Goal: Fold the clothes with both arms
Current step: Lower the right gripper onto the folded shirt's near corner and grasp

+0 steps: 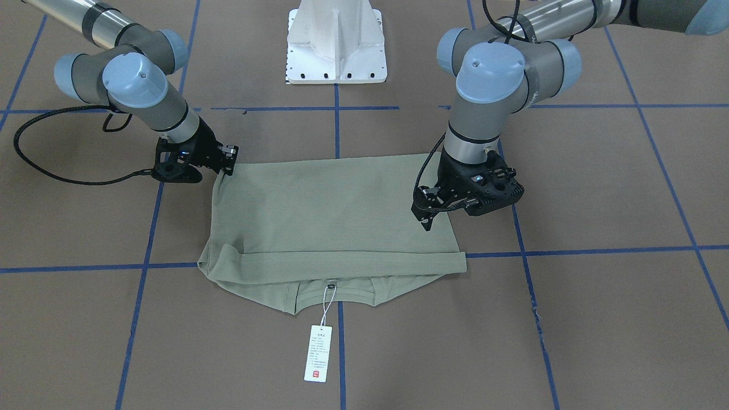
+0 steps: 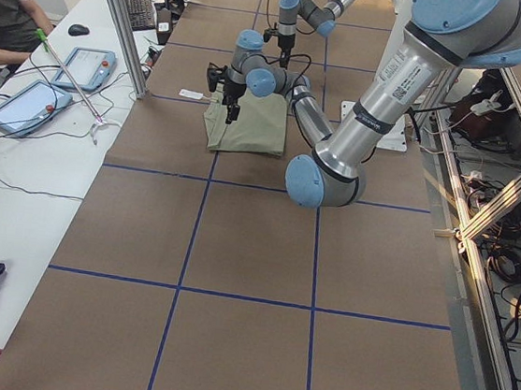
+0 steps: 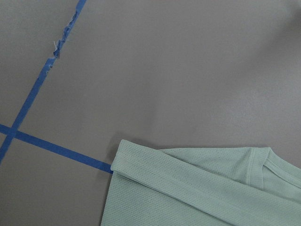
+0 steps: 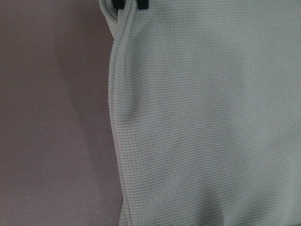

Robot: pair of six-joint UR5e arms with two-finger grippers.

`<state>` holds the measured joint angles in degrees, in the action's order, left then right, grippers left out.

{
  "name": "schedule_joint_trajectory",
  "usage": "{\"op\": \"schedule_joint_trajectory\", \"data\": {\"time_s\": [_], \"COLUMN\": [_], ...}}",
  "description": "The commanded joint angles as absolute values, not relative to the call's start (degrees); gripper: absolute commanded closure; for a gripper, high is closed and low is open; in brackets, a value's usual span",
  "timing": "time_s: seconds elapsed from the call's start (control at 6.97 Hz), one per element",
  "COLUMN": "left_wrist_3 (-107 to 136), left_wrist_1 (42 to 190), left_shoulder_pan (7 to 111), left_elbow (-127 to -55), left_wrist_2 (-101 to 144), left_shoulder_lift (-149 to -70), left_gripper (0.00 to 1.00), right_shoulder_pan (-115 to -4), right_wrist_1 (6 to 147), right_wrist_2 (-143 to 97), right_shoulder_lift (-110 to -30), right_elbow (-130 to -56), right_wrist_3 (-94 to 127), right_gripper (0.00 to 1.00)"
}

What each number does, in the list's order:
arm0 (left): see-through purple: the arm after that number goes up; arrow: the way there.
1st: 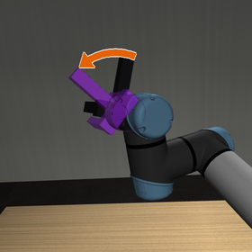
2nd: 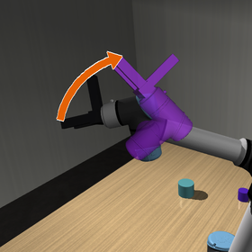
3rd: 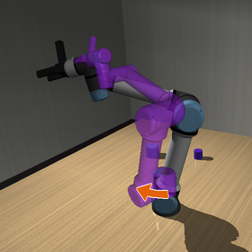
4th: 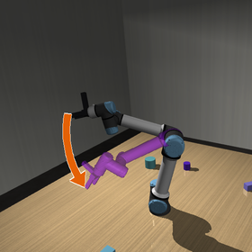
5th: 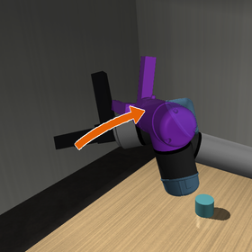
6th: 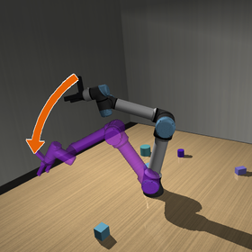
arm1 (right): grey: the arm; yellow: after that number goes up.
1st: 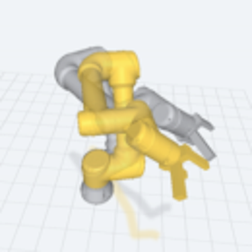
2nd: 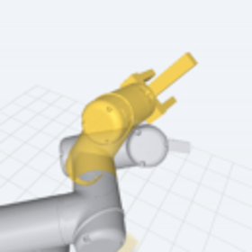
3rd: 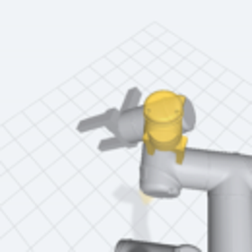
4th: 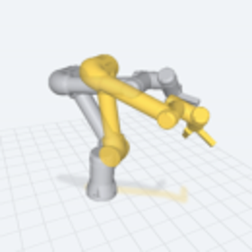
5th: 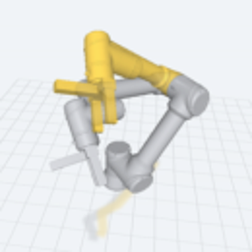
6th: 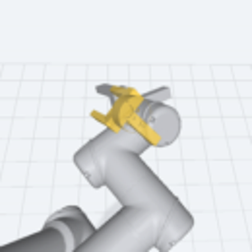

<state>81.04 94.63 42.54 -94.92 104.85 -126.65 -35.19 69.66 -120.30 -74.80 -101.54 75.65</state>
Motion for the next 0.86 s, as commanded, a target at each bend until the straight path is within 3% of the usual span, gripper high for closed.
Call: {"op": "schedule_joint_trajectory", "data": {"time_s": [0.0,0.14,0.57,0.72], "left_wrist_3": [81.0,81.0,83.0,83.0], "left_wrist_1": [94.7,94.7,94.6,94.6], "left_shoulder_pan": [42.5,42.5,41.0,41.0], "left_elbow": [-94.8,-94.8,-95.1,-95.1], "left_wrist_2": [104.9,104.9,104.6,103.7], "left_shoulder_lift": [-126.7,-126.7,-126.7,-126.5], "left_gripper": [0.01,0.01,0.01,0.01], "right_shoulder_pan": [-35.2,-35.2,-26.9,-22.2], "right_wrist_1": [70.0,70.0,69.7,69.6], "right_wrist_2": [-120.4,-120.4,-120.5,-120.3], "right_shoulder_lift": [-75.7,-76.5,-91.0,-94.3], "right_elbow": [-102.6,-102.8,-118.9,-121.1], "right_wrist_3": [75.7,75.7,80.3,81.8], "right_gripper": [1.00,1.00,1.00,1.00]}}
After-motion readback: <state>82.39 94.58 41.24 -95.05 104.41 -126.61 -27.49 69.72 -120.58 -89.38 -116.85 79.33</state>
